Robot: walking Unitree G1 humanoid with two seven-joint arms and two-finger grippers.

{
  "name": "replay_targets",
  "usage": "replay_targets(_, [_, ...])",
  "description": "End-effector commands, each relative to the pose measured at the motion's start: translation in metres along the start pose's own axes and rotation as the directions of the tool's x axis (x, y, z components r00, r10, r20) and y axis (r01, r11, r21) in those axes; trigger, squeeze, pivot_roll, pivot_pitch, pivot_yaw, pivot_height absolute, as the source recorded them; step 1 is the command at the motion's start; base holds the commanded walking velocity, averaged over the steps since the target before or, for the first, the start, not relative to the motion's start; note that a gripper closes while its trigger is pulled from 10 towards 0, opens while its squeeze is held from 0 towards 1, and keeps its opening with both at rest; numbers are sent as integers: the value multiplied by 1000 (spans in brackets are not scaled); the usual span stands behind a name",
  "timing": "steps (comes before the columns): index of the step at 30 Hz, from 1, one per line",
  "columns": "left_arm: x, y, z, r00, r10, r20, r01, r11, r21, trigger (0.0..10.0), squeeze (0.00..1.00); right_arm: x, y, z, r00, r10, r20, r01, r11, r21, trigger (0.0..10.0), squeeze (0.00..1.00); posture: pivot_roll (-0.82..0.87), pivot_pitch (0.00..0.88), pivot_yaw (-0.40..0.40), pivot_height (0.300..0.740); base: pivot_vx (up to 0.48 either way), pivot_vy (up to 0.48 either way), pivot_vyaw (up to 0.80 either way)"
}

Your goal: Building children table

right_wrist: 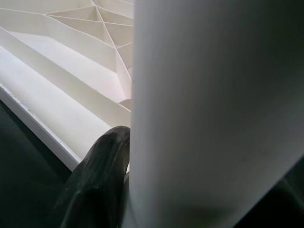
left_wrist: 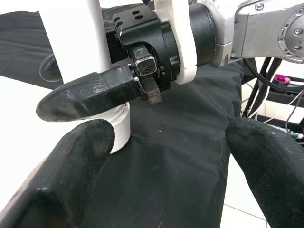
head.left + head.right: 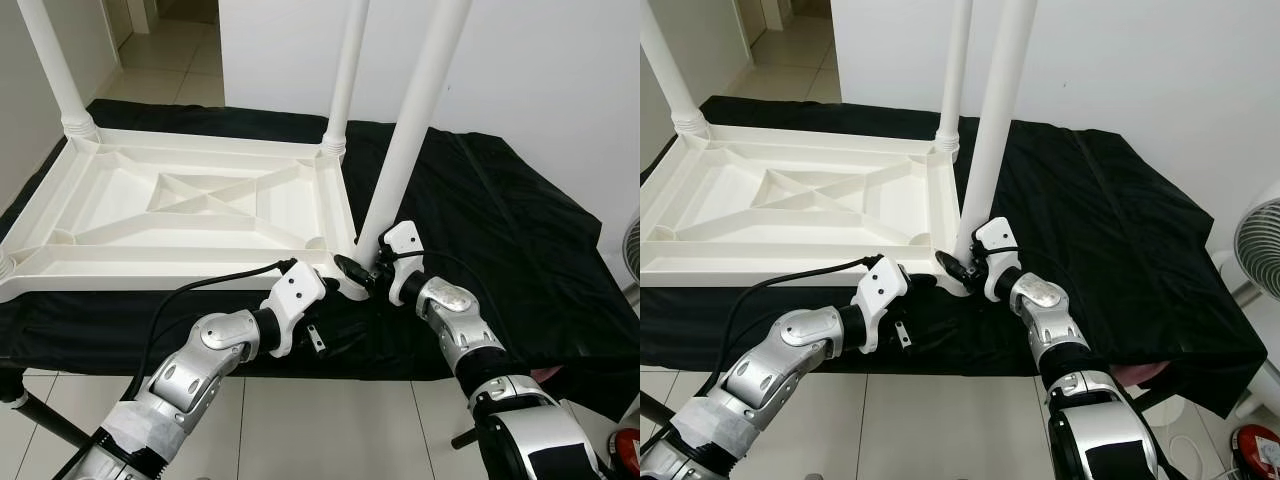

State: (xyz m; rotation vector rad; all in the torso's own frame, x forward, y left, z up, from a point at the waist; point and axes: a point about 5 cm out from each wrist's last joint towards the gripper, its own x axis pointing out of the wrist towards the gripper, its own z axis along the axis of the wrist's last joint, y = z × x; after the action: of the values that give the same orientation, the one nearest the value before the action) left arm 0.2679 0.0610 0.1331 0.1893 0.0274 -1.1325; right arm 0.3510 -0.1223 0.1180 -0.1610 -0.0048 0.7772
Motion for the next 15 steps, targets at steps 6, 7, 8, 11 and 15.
replay_targets(6, [3, -5, 3, 997, -83, 0, 83, 996, 17, 10000, 0, 0, 6, -11, 998, 49, -43, -49, 999, -5, 9882, 0, 3, 0, -89, 740, 0, 0, 0])
replay_targets(7, [3, -5, 3, 997, -83, 0, 83, 996, 17, 10000, 0, 0, 6, -11, 998, 49, -43, -49, 999, -5, 9882, 0, 3, 0, -89, 740, 0, 0, 0])
replay_targets(8, [3, -6, 3, 997, -83, 1, 83, 996, 17, 10000, 0, 0, 6, -12, 998, 30, -47, -30, 1000, 3, 10000, 0, 1, 0, -90, 740, 0, 0, 0])
replay_targets(11, [3, -6, 3, 996, -84, 0, 84, 996, 18, 10000, 0, 0, 6, -15, 998, -23, -58, 23, 1000, 4, 10000, 0, -1, 0, -89, 740, 0, 0, 0])
replay_targets(15, [3, -7, 2, 996, -88, -2, 88, 996, 17, 10000, 0, 2, 9, -18, 992, -104, -71, 105, 994, 5, 10000, 0, -4, 0, -89, 740, 0, 0, 0])
